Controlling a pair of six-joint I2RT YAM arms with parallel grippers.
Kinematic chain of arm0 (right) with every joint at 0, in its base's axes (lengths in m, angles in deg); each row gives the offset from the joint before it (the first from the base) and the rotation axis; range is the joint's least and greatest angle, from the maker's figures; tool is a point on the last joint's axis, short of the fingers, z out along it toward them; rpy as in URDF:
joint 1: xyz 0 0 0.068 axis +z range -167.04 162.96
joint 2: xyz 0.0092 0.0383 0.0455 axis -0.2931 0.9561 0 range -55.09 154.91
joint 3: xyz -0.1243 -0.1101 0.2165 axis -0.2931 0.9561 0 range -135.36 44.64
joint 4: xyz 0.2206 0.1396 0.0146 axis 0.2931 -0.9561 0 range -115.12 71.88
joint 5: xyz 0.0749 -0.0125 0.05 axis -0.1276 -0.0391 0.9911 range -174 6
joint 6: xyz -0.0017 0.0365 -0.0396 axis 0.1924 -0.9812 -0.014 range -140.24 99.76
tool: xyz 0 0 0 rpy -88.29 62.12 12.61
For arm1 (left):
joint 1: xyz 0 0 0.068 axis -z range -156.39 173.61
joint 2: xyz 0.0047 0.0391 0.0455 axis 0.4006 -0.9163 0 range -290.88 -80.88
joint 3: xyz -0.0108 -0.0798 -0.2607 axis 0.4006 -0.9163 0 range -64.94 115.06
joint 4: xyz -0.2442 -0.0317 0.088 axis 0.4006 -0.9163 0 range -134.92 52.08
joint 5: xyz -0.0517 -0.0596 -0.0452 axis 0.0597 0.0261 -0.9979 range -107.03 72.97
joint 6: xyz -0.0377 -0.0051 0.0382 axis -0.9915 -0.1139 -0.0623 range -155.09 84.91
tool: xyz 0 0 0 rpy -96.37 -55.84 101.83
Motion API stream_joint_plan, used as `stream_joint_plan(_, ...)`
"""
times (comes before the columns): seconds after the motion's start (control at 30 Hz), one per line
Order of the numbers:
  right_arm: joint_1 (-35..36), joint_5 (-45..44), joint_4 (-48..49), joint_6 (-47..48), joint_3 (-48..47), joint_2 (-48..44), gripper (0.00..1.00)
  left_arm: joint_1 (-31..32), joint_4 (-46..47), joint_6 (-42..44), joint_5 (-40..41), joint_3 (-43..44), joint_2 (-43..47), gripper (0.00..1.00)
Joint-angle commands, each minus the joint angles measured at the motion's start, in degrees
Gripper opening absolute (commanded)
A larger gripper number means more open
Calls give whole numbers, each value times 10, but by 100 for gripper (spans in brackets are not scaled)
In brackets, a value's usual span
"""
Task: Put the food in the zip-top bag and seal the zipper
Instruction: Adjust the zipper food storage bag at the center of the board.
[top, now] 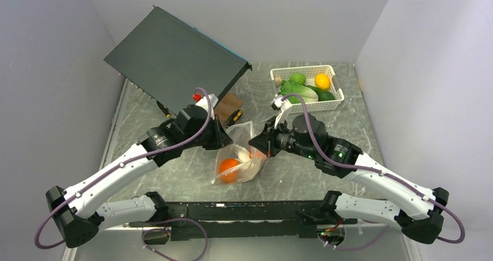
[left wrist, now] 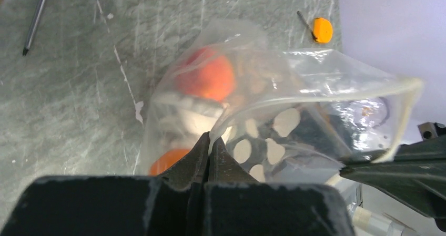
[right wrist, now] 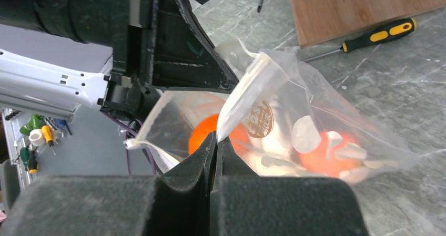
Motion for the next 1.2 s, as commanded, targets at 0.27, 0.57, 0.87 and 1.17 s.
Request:
stream_joint_plan(0.27, -5, 75, 28, -26, 25, -30, 2, 4, 92, -69, 15, -70, 73, 0)
stream_joint_plan(0.57, -6, 57, 5, -13, 11, -9, 10, 7, 49, -28, 15, -22, 46, 0)
stream_joint_plan(0.87, -6, 7, -69, 2, 1, -32, 44, 7, -12, 8, 33, -15, 52, 0)
stream_joint_plan(1.17, -6, -140, -191, 44, -73, -67, 80, 7, -31, -7, 36, -22, 49, 0)
